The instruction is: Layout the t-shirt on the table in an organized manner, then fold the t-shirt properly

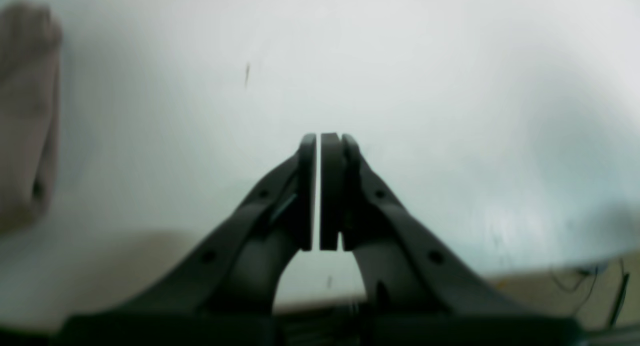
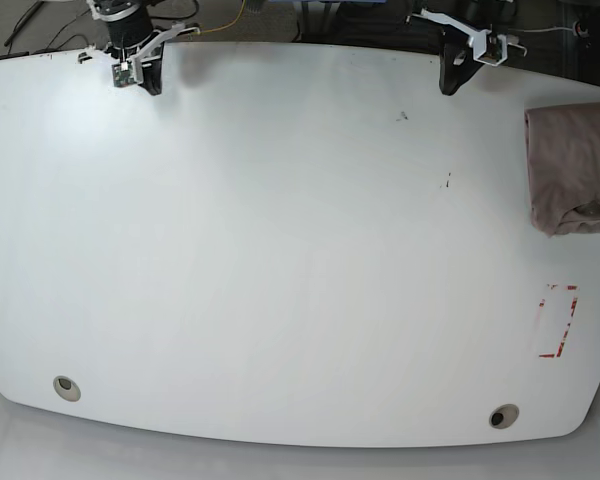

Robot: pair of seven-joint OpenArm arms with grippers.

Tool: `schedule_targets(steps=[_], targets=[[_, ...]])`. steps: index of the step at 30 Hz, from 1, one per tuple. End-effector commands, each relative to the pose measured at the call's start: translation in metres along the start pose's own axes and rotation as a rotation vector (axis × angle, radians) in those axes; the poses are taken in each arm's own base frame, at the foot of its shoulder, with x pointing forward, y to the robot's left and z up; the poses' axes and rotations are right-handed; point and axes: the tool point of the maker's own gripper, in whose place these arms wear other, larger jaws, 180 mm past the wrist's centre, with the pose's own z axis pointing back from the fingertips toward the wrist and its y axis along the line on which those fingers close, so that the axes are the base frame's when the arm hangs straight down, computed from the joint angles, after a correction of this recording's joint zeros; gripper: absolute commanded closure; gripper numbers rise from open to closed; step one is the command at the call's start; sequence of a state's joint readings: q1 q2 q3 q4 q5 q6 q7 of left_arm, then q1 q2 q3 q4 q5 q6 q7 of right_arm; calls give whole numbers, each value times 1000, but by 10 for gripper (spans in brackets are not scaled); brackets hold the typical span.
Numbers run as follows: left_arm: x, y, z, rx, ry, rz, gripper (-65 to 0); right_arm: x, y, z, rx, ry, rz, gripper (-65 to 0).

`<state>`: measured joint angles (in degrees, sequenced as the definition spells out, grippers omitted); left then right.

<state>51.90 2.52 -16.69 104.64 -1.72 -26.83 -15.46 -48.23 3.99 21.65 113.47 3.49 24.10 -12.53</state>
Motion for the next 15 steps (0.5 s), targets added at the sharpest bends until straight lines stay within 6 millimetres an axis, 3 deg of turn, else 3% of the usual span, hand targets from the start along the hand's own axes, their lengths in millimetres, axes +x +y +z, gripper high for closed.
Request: schedule_targets(steps=[1, 15], targets=[[4, 4, 13, 16, -11, 2, 0, -4, 4, 13, 8, 1, -8, 0], [-34, -4, 63, 25, 157, 38, 0, -70, 28, 64, 20, 204, -92, 0]])
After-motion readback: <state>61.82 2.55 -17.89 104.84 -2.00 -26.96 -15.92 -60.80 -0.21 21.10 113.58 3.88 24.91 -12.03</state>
